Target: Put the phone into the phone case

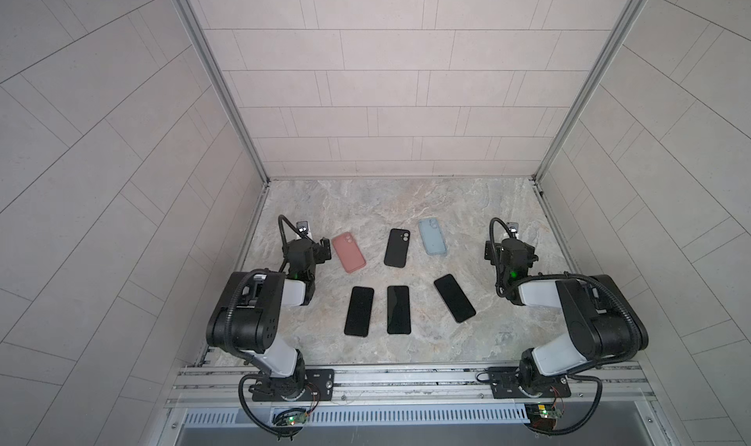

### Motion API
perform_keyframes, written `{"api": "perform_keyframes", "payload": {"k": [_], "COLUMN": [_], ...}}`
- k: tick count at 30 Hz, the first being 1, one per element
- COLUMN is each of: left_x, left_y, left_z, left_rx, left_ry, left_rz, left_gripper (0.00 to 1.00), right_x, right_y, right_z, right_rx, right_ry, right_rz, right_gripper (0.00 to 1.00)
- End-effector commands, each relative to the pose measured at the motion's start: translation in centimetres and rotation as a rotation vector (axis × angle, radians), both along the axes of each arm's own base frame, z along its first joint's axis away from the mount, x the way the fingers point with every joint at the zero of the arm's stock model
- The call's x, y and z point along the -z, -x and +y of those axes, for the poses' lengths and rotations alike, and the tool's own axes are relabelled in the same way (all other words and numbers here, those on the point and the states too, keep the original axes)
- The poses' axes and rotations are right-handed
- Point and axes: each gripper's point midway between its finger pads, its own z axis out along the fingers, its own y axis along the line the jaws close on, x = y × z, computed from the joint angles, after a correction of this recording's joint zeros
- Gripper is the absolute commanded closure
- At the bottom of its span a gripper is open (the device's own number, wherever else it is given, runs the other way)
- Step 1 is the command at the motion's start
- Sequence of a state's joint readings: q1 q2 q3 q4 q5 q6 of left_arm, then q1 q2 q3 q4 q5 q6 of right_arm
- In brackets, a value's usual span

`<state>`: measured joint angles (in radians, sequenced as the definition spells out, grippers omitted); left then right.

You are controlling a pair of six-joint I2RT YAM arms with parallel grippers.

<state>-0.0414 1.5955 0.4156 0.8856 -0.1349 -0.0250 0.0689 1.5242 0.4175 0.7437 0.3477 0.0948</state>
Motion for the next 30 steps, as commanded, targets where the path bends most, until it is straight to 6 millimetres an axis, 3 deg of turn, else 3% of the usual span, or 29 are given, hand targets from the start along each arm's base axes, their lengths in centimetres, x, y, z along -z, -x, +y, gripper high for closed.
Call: {"api": "perform_keyframes", "payload": {"k": [1,30], "left_x": [-0.42,-0.42], "left_y": [0.04,0.03], "left_z": [-0.03,-0.07], "left_rx": [0.008,0.01], "left_ry": [-0.016,-0.016], "left_rz": [-0.017,-0.017], "left_gripper": [0.0,0.0], "right_x": [-0.76,-0.77], "right_y": [0.1,0.02], "right_z": [-0.12,0.09], "right_rx": [0.015,0.011], "right_ry": [0.0,0.014], "right_rz": [-0.027,-0.02], "right_gripper": [0.0,0.0]}}
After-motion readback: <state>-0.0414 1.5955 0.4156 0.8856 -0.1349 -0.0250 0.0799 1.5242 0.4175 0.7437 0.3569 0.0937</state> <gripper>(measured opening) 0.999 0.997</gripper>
